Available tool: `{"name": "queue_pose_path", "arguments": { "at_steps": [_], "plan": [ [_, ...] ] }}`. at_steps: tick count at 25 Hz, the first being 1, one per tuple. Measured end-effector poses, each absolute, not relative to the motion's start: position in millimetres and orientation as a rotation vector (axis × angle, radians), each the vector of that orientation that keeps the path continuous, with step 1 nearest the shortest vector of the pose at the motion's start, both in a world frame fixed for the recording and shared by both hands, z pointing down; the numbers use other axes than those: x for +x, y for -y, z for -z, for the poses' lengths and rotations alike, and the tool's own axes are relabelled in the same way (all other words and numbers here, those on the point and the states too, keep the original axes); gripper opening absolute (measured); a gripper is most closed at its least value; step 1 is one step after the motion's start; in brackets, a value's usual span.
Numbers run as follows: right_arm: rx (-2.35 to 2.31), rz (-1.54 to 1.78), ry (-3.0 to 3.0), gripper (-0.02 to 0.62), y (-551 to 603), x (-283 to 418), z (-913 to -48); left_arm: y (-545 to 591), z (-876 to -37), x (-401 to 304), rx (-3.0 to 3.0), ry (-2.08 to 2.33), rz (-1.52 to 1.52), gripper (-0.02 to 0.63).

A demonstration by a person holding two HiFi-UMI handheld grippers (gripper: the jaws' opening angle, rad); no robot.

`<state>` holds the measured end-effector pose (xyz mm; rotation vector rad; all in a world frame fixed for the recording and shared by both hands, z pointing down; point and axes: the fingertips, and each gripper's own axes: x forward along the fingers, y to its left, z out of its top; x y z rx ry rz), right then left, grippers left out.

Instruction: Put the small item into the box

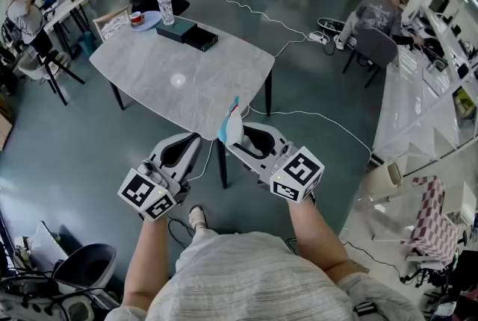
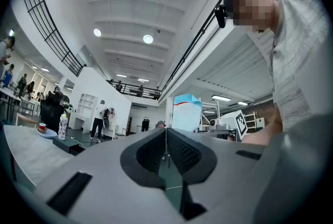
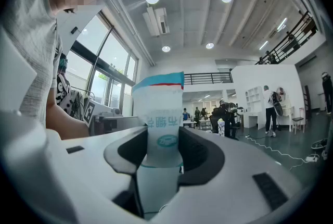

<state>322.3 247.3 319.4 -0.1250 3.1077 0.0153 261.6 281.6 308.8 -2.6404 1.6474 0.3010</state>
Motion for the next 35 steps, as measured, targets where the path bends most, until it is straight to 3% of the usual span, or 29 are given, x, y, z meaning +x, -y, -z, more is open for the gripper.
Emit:
{"name": "queue_pose_path", "arguments": {
  "at_steps": [35],
  "plan": [
    [-0.096, 0.052, -3.093, 0.190, -247.5, 311.1, -320.0, -284.1, -311.1, 250.9, -2.653, -1.652, -0.313, 0.023]
  ]
}}
